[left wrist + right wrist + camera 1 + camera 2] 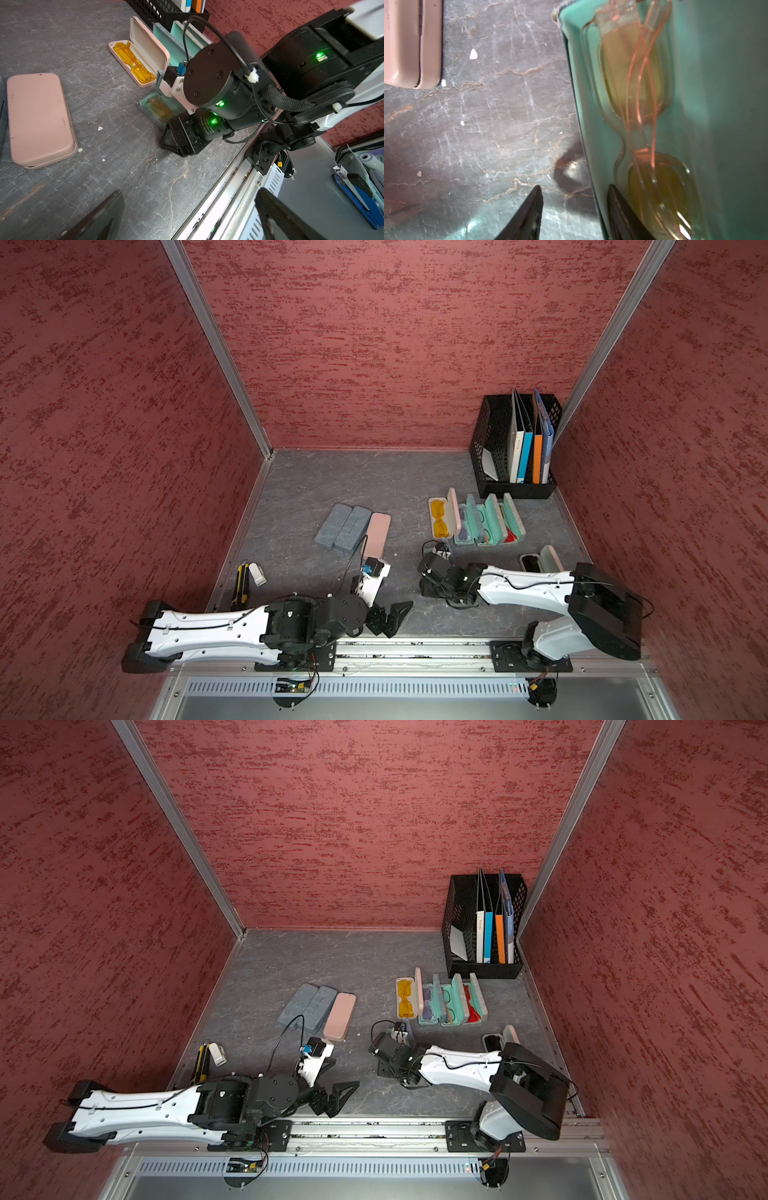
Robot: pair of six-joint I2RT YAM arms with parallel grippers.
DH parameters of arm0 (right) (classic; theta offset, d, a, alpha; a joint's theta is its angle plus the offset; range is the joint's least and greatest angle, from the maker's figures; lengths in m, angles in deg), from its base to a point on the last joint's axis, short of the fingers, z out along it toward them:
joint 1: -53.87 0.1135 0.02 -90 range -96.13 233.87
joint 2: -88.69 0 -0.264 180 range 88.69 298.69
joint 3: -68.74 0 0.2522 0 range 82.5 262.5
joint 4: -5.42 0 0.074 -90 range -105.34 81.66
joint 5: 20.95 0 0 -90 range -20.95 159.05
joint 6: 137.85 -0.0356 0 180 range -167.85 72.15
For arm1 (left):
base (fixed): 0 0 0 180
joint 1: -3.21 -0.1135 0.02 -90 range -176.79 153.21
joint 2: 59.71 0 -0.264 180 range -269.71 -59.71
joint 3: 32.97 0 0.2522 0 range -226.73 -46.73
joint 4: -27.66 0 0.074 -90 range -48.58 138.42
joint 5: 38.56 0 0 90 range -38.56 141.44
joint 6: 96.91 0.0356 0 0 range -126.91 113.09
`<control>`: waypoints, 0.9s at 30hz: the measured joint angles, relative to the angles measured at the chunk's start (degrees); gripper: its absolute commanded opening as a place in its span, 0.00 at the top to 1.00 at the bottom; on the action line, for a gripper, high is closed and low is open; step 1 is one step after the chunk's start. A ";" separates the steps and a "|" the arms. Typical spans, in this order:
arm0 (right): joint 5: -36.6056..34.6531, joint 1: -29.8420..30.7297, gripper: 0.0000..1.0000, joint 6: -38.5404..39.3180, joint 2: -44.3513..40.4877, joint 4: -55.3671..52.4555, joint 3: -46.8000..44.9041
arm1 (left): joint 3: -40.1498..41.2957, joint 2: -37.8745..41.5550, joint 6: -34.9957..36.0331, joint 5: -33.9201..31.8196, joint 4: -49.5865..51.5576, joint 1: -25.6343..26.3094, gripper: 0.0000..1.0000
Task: Close the glasses case
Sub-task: Move the glasses case to the center of the board.
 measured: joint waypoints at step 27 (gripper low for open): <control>2.91 0.26 0.15 3.61 -17.62 -3.17 1.75 | -3.23 1.64 -1.62 -1.84 -0.22 1.11 0.00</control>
